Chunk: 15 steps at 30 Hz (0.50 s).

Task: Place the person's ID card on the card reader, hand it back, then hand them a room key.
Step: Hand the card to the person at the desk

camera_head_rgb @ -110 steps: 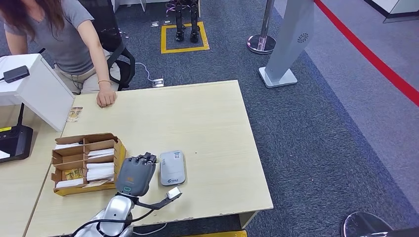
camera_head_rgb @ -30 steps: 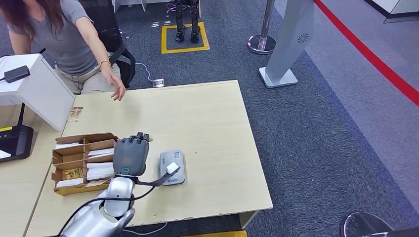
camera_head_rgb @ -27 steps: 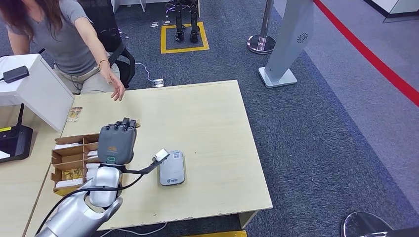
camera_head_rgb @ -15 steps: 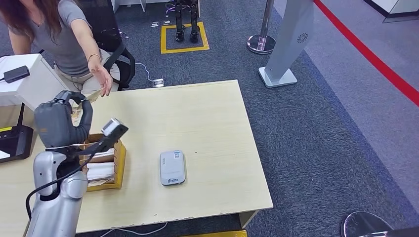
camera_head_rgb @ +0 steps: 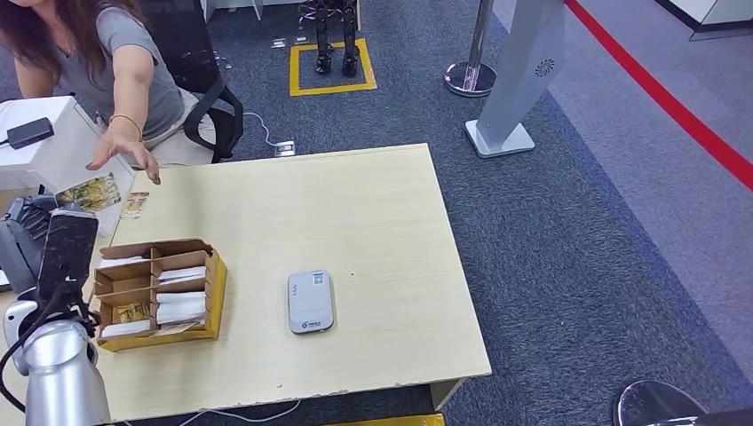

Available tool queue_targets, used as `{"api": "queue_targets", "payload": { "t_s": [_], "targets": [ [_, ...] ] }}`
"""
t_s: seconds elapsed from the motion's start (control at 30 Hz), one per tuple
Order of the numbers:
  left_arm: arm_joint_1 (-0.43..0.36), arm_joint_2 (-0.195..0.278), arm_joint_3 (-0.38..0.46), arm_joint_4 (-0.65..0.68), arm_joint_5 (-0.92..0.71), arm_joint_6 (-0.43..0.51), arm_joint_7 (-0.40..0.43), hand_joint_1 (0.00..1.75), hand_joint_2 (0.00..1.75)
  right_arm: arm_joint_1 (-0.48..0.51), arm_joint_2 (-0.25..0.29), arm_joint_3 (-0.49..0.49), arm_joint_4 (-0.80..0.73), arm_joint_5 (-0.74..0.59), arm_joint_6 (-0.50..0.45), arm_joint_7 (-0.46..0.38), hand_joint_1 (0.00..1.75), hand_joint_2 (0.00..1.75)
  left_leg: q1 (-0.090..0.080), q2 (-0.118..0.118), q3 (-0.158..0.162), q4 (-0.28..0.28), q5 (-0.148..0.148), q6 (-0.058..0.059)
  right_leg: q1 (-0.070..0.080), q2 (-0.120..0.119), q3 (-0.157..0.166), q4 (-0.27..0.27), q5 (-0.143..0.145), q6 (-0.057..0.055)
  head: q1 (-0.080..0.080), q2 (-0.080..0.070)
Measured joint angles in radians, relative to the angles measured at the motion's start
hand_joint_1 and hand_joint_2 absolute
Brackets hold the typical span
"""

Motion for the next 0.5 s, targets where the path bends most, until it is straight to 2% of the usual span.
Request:
{"api": "queue_targets", "payload": {
  "t_s": [0.37,0.4,0.5],
  "targets": [
    [-0.013,-0.003,0.066,0.023,-0.013,-0.001,-0.01,1.75,1.75,-0.001,0.0,0.0,0.0,0.0,0.006,0.0,0.0,0.0,0.0,0.0,0.0,0.0,0.0,0.0,0.0,0.0,0.0,0.0,0.0,0.0,0.0,0.0],
    [-0.014,-0.004,0.067,0.023,-0.013,0.0,-0.01,1.38,1.75,-0.001,0.0,0.0,0.0,0.0,0.006,0.0,0.0,0.0,0.0,0.0,0.0,0.0,0.0,0.0,0.0,0.0,0.0,0.0,0.0,0.0,0.0,0.0],
    [-0.017,-0.006,0.072,0.024,-0.015,0.0,-0.01,0.07,1.75,-0.002,0.0,0.0,0.0,-0.001,0.006,0.0,0.0,0.0,0.0,0.0,0.0,0.0,0.0,0.0,0.0,0.0,0.0,0.0,0.0,0.0,0.0,0.0]
  ]
}}
